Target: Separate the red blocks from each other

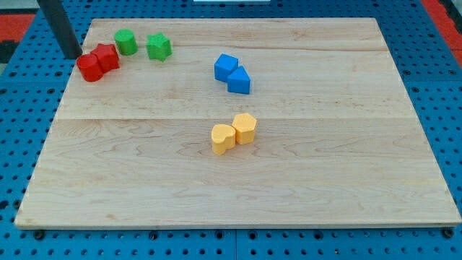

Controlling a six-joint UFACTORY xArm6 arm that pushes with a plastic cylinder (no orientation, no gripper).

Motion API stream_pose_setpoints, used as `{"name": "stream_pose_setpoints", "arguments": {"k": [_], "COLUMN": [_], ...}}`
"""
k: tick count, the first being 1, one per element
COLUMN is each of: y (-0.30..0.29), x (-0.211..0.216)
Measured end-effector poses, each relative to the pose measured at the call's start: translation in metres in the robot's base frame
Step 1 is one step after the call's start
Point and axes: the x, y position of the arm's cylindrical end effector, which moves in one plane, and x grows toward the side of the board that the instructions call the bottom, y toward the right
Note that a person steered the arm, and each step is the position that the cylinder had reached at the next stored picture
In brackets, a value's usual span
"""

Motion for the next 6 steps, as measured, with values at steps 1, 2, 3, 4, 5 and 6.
{"name": "stream_pose_setpoints", "arguments": {"k": [1, 2, 3, 4, 5, 6], "y": [0.044, 0.085, 0.045, -0.007, 0.025, 0.098], "x": [0.012, 0.012, 0.029, -0.003, -0.06, -0.069]}}
